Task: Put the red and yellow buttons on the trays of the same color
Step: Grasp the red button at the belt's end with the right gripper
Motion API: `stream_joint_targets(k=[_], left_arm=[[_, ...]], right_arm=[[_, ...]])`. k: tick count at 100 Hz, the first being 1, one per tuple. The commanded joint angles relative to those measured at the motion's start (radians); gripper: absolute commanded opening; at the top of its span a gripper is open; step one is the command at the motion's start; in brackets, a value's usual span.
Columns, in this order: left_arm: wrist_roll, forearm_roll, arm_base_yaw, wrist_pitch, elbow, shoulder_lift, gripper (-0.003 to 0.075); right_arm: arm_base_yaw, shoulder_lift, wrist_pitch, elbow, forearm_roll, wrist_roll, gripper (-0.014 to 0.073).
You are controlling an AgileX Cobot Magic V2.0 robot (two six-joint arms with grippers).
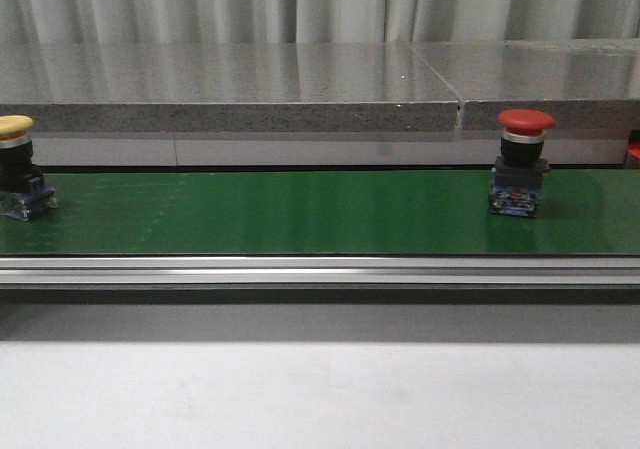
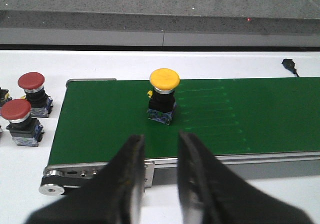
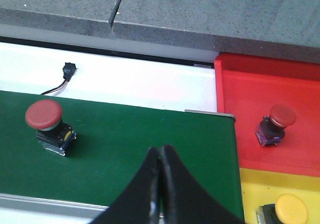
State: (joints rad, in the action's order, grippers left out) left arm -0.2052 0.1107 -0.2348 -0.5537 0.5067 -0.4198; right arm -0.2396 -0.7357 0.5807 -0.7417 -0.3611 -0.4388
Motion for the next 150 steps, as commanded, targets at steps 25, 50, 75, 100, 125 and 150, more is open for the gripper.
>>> stream_joint_targets(k=[25,50,75,100,125,150], left_arm=[[0.002,-0.007,-0.008,0.048,0.023,0.001,-0.0019],[0.002,-0.007,-0.008,0.046,0.023,-0.001,-0.0019],[0.002,-0.007,-0.008,0.046,0.023,-0.001,-0.0019],[0.002,-0.007,-0.008,0.046,0.023,-0.001,-0.0019],[0.002,-0.007,-0.008,0.046,0.023,-0.001,-0.0019],[0.002,-0.007,-0.008,0.046,0.023,-0.001,-0.0019]], right_arm=[[-0.001,0.005,-0.057,-0.026,-0.017,-0.008,-0.0068],[-0.001,0.005,-0.007,-0.026,-0.017,-0.008,-0.0063],[-0.001,0.005,0.101,-0.026,-0.017,-0.008,0.0293],[-0.001,0.005,0.106,-0.026,-0.054,-0.007,0.0646],[-0.001,-0.11,0.112,-0.05,-0.083,-0.007,0.0641],[-0.001,-0.291,0.101,-0.089,-0.084,-0.008,0.0641]])
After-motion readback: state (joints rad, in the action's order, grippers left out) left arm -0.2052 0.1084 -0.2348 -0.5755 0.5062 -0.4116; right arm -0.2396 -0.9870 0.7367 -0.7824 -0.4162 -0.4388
